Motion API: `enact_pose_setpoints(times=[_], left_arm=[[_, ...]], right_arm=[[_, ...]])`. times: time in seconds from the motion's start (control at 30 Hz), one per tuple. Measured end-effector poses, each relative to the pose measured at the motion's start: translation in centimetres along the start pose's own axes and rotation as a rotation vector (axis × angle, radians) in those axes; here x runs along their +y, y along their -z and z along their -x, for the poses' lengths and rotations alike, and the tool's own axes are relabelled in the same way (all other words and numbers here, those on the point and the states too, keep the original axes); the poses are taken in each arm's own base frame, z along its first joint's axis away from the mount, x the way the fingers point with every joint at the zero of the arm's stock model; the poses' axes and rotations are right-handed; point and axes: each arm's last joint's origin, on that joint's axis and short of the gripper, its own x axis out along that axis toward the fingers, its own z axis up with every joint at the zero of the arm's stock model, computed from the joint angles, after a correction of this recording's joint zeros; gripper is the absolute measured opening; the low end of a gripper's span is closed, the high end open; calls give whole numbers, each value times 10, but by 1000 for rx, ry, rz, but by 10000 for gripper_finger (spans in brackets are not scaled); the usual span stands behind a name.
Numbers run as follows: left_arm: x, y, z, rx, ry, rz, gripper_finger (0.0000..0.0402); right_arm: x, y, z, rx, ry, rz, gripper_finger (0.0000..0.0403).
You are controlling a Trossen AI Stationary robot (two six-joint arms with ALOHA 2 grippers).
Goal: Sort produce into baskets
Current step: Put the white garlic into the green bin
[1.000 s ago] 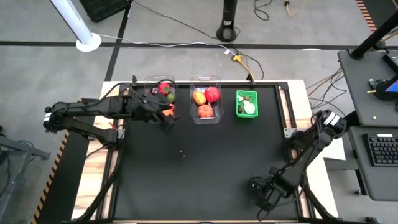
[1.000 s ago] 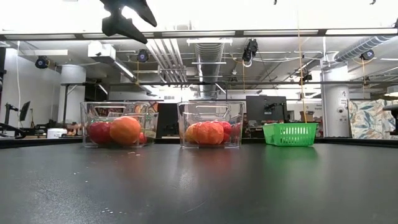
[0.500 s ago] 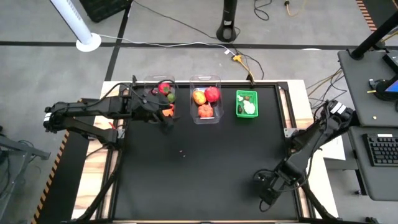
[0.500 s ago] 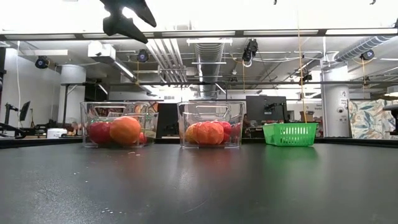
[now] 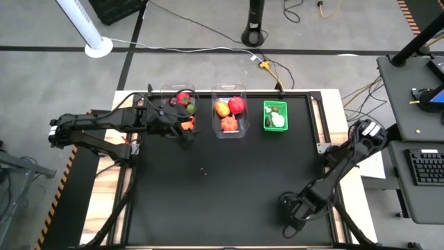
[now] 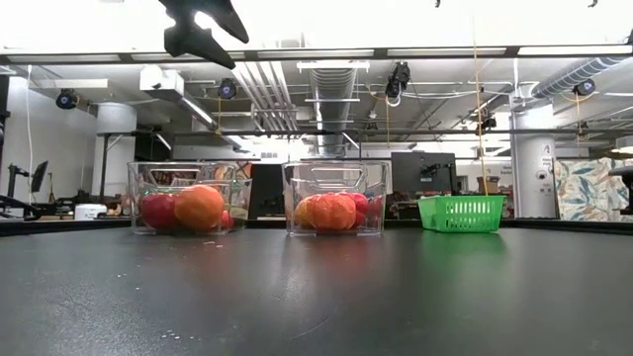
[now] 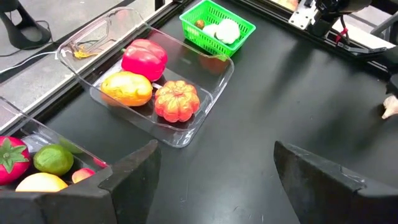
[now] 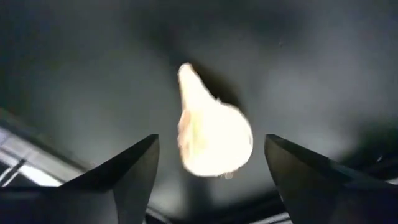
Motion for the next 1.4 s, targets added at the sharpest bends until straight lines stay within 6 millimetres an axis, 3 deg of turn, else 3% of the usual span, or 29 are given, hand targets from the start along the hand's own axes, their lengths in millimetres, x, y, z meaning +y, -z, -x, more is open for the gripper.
enact_pose_setpoints(times=[0.27,0.63,0.8,1.03,1.2,1.4], left_arm=[[0,0,0,0,0,0,292],[0,0,0,-1,0,3,292],[-1,-1,0,-13,6,14,292],[-2,-6,0,-55,25,36,292],[-3,-7,0,-66,32,73,292],[-3,-7,0,-65,34,121,292]], right_arm=[[11,-8,-22,22,-4,20,263],[11,-12,-21,43,-4,6,130],[7,-33,7,-51,-106,-33,127],[-16,-95,73,-349,-261,-75,133],[-53,-137,125,-557,-302,-93,133],[-116,-177,170,-769,-245,-243,133]])
